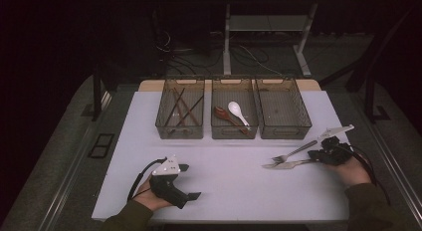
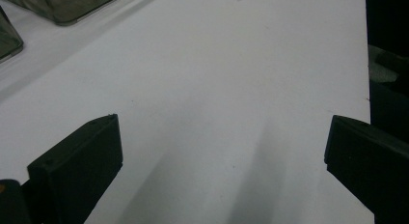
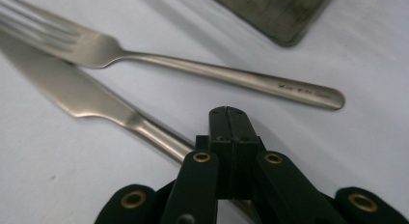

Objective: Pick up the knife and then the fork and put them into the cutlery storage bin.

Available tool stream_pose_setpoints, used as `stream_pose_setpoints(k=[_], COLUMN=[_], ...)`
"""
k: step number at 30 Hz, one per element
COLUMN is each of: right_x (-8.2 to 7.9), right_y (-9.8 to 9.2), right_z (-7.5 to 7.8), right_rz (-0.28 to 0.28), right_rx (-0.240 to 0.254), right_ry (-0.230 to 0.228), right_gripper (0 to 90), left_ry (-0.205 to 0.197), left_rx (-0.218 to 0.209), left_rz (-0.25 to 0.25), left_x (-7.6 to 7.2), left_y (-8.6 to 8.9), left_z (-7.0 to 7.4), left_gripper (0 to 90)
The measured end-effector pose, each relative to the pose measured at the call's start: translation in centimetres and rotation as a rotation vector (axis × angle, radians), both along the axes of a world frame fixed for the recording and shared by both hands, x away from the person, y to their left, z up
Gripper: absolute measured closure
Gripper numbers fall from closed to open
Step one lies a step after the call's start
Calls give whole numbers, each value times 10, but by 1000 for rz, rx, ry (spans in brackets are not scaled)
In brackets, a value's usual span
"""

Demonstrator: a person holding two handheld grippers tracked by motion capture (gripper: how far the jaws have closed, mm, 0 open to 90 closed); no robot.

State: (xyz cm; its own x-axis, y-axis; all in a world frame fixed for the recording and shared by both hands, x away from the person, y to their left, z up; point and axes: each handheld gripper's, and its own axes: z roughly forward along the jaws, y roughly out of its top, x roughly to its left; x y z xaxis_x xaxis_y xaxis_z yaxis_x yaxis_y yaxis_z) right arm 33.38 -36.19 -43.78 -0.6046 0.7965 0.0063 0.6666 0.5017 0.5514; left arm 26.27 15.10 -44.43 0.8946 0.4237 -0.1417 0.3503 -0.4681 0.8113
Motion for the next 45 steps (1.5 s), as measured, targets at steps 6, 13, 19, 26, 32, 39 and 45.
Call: stream_pose_setpoints(k=[6, 13, 19, 26, 32, 39, 45], right_x=[-10, -25, -36, -48, -57, -55, -53], right_y=[2, 6, 11, 19, 26, 23, 32], right_z=[1, 2, 3, 4, 5, 18, 28], right_rz=[44, 106, 148, 200, 239, 180, 178], right_rx=[0, 9, 4, 6, -3, 34, -22], right_ry=[19, 38, 44, 61, 75, 79, 133], right_gripper=[900, 900, 900, 900, 900, 828, 707], left_ry=[0, 0, 0, 0, -1, 1, 2], left_rx=[1, 3, 3, 3, 1, 2, 2], left_rz=[0, -2, -1, 0, 0, 1, 0], left_x=[0, 0, 0, -1, -1, -1, 0], left_y=[0, 0, 0, -1, -1, -1, -1], left_z=[0, 0, 0, 0, 0, 0, 0], left_gripper=[0, 0, 0, 0, 0, 0, 0])
